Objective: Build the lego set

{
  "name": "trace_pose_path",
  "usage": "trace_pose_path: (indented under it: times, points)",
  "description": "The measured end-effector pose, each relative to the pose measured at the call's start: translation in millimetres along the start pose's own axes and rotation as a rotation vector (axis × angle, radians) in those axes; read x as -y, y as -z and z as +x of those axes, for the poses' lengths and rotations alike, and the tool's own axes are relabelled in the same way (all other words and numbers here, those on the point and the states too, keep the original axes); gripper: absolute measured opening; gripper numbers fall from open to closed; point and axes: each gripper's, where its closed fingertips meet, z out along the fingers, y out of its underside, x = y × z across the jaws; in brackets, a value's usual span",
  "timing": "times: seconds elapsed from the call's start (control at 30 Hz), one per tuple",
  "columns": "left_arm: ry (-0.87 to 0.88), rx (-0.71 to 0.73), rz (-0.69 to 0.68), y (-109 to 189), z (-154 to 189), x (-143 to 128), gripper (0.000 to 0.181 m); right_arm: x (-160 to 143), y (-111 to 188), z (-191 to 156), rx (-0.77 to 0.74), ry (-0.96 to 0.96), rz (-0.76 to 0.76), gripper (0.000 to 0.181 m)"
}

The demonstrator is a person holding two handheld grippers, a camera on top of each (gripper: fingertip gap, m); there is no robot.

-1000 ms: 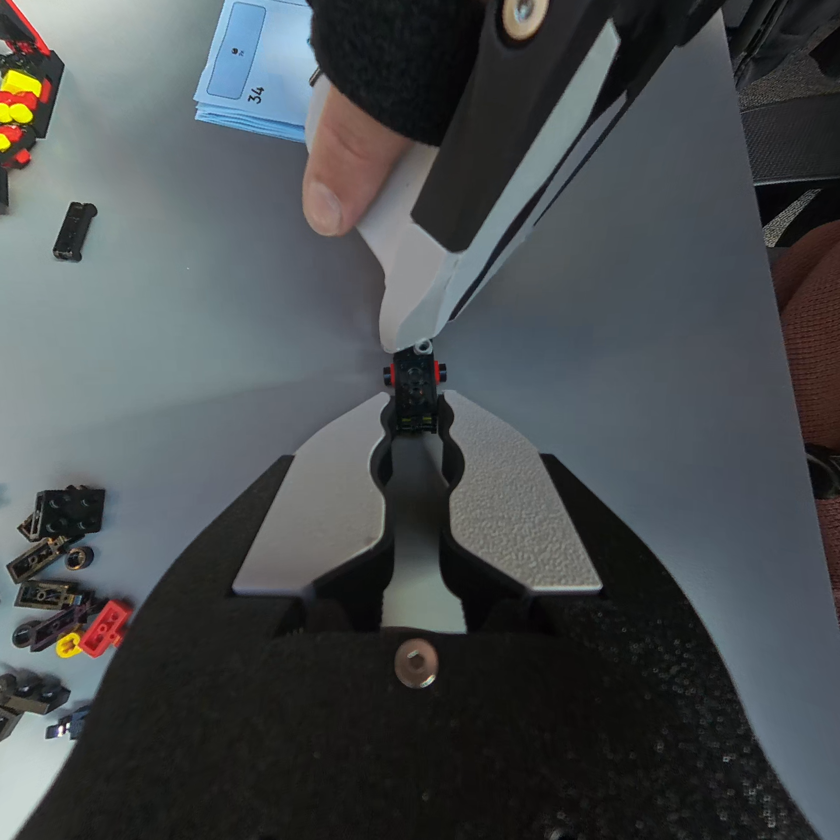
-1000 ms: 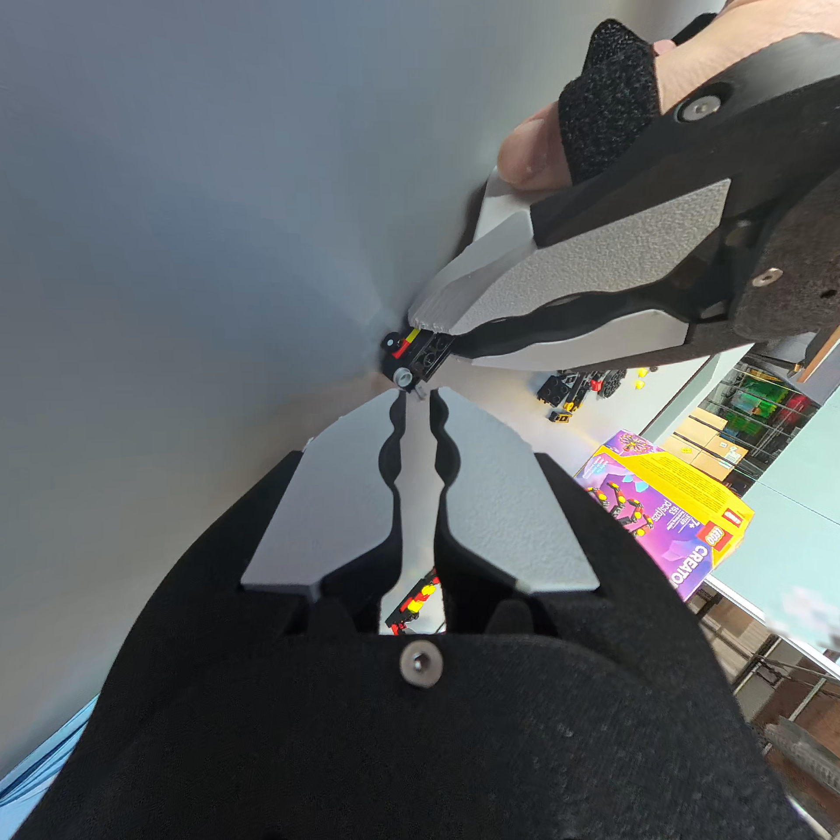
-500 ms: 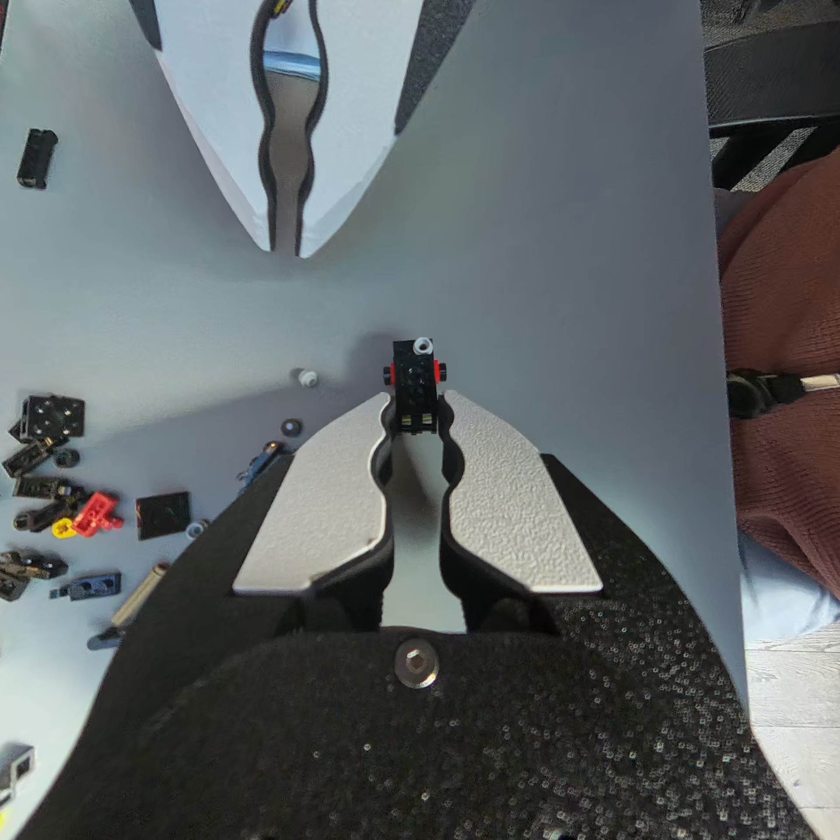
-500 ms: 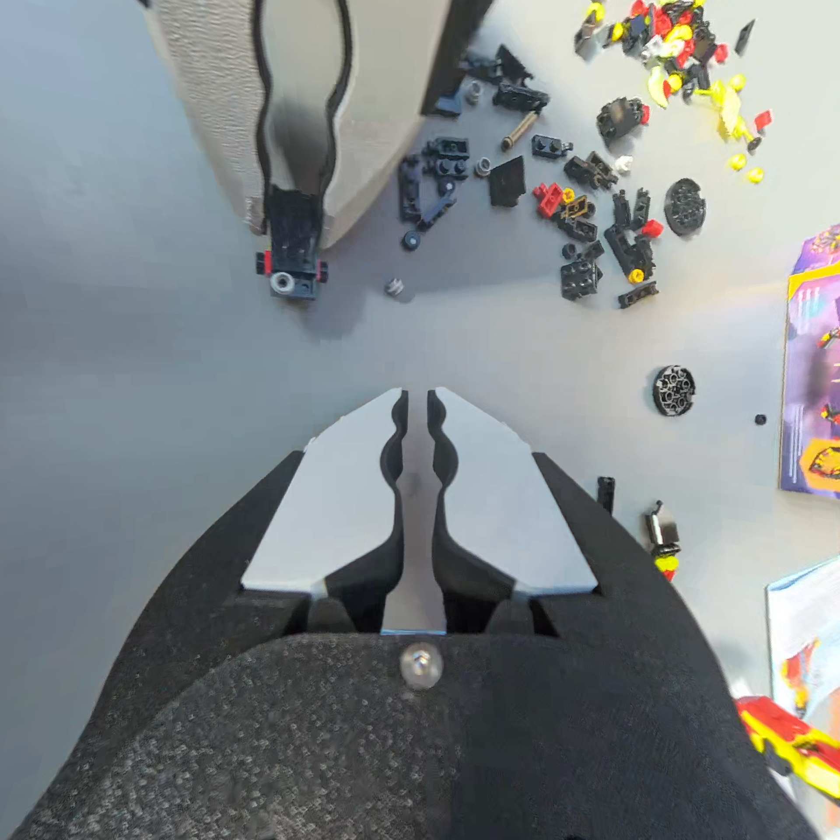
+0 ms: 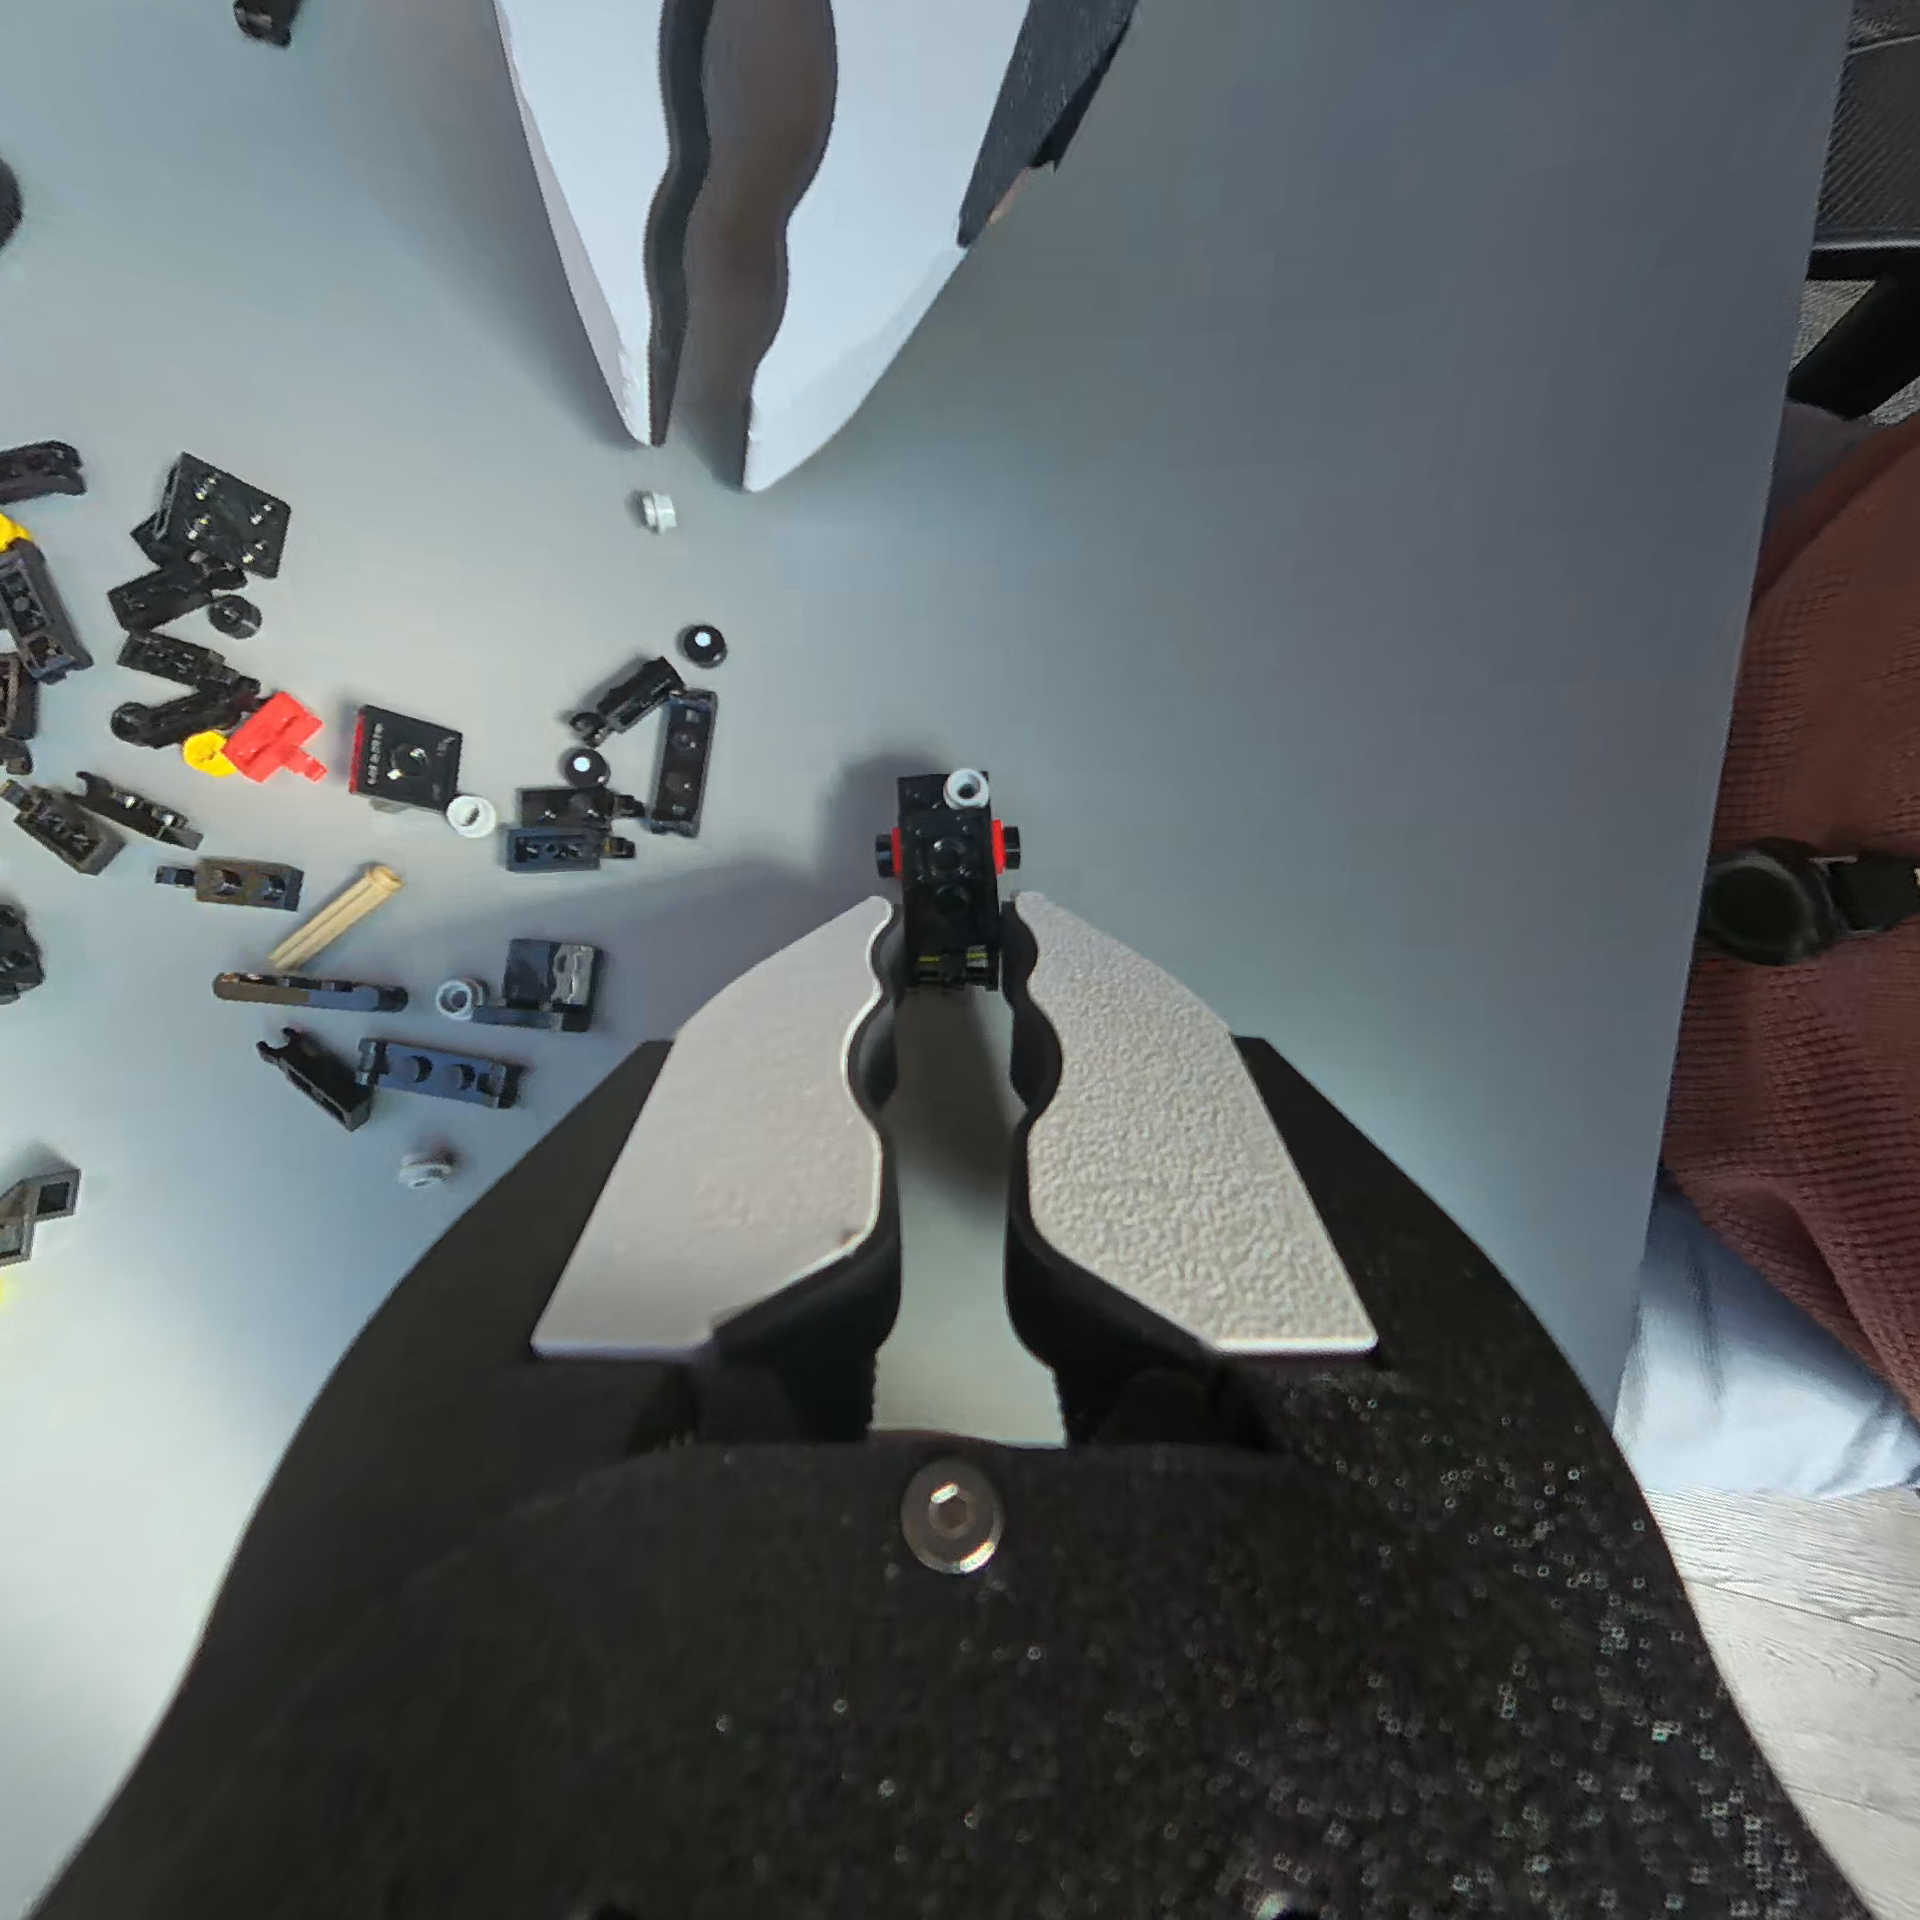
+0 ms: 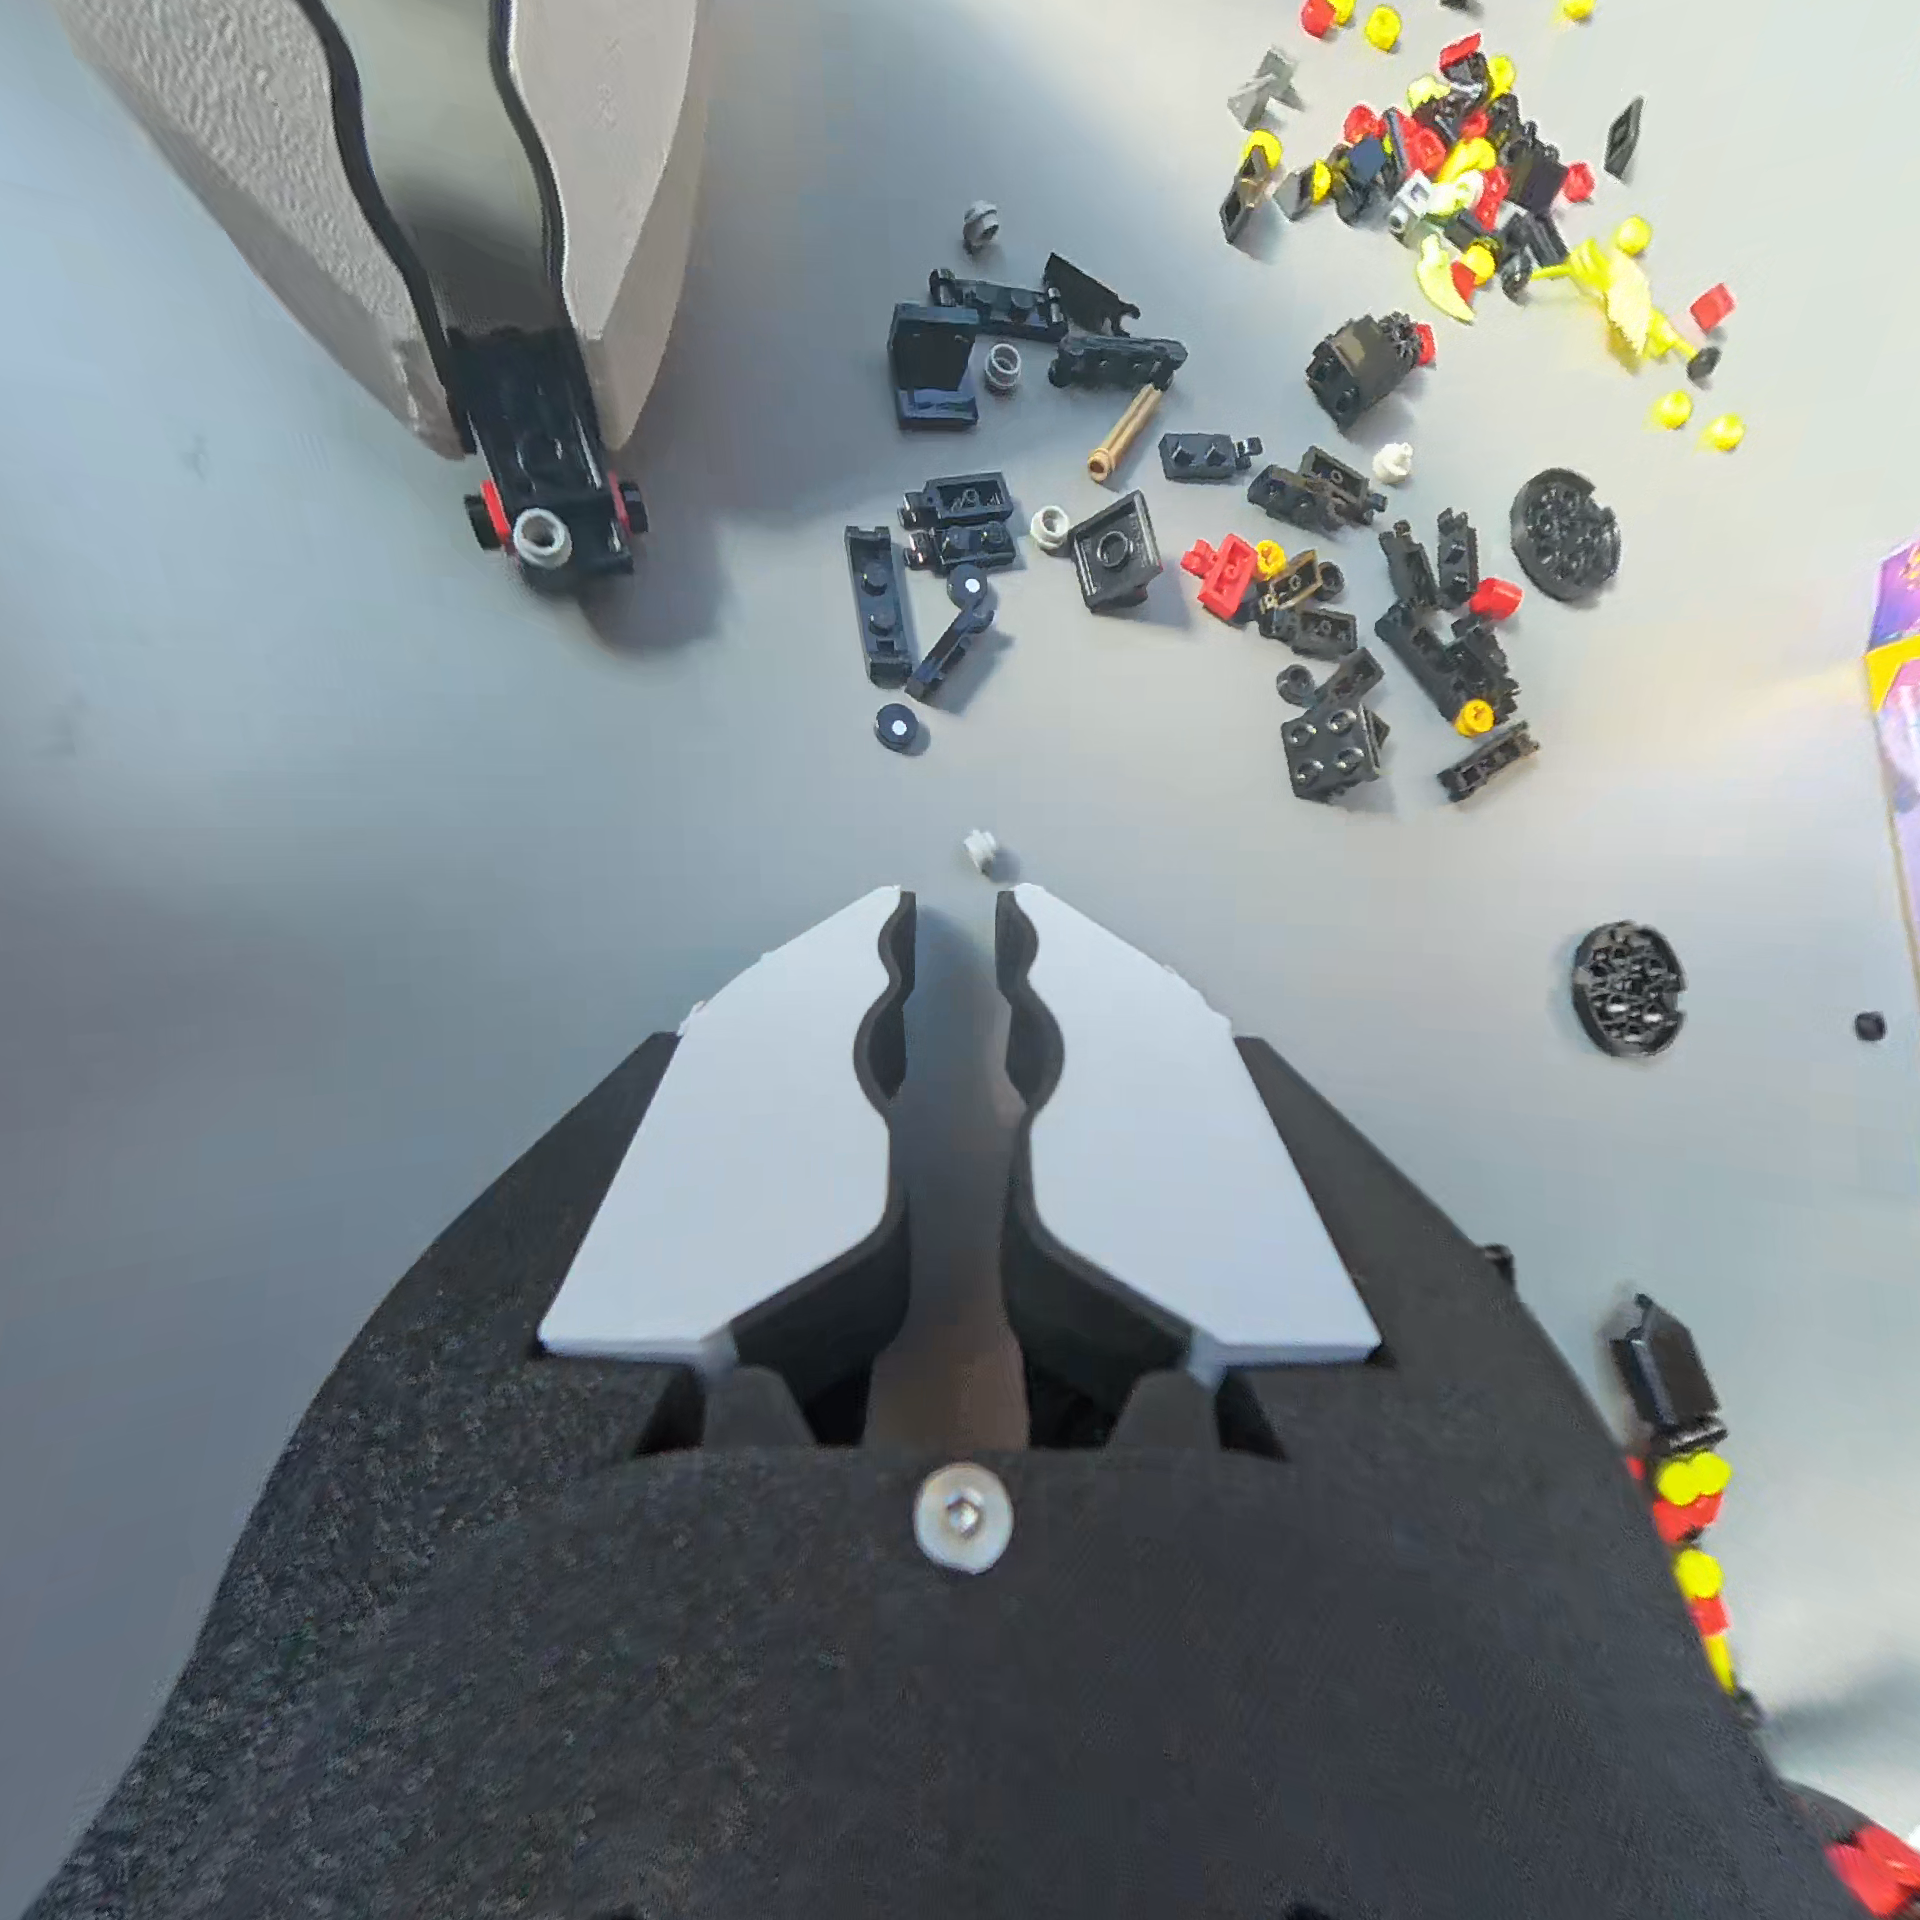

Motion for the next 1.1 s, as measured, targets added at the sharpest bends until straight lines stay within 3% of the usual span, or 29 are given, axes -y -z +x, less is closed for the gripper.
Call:
trace_pose_path:
  times: [0.17,0.87,1.0,1.1]
  points:
    - [0.011,-0.009,0.0,-1,-3,-2,0.017,0,1,6,-0.047,0.198,0.025,0.007]
    - [0.06,0.021,0.039,-9,-14,5,0.017,-2,5,13,0.022,0.045,0.067,0.0]
    - [0.061,0.049,0.054,-10,-20,8,0.017,12,10,8,0.104,-0.07,0.14,0.0]
    - [0.047,0.112,0.084,-9,-28,14,0.017,39,17,-9,0.301,-0.266,0.255,0.0]
